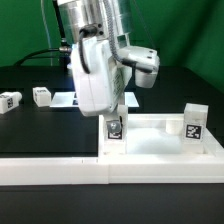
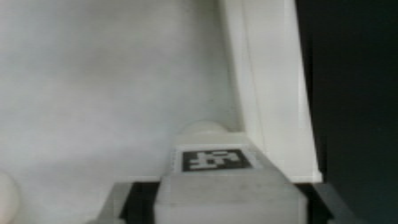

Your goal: Assemble square table

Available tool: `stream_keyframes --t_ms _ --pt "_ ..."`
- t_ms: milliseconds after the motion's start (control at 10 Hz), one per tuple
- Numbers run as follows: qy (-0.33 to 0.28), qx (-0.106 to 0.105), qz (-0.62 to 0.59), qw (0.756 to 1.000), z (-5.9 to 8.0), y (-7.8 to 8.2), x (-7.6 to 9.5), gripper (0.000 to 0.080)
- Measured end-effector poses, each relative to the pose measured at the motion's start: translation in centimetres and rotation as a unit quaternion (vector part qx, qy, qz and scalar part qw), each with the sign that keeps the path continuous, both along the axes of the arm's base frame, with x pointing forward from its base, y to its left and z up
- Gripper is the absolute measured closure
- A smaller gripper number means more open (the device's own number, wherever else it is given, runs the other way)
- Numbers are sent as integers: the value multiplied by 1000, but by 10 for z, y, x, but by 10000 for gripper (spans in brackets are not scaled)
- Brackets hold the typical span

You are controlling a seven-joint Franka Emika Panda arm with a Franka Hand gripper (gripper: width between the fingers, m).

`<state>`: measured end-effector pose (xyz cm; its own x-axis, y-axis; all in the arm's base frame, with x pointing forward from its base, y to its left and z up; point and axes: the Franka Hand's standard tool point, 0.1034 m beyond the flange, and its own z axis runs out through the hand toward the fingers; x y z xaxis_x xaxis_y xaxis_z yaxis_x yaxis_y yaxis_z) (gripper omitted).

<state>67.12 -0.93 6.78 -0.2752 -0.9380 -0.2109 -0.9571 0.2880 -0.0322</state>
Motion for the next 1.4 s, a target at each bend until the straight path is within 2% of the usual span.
stream_keyframes --t_ms 200,400,500,600,700,800,900,1100,1200,1400 --pt "10 3 -54 998 1 1 0 511" --pt "13 -1 -58 998 1 0 0 509" --pt "13 -1 -58 998 -1 1 -1 419" --pt "14 -1 -58 998 -1 0 -1 281" --pt "13 -1 -58 998 -1 0 -1 281" --pt "8 2 -61 998 7 0 2 174" --pt "3 8 -63 998 26 9 -2 157" --pt "6 21 -72 997 49 36 -13 151" --pt "11 27 -67 997 55 47 -16 151" --pt "12 25 -66 997 51 43 -16 151"
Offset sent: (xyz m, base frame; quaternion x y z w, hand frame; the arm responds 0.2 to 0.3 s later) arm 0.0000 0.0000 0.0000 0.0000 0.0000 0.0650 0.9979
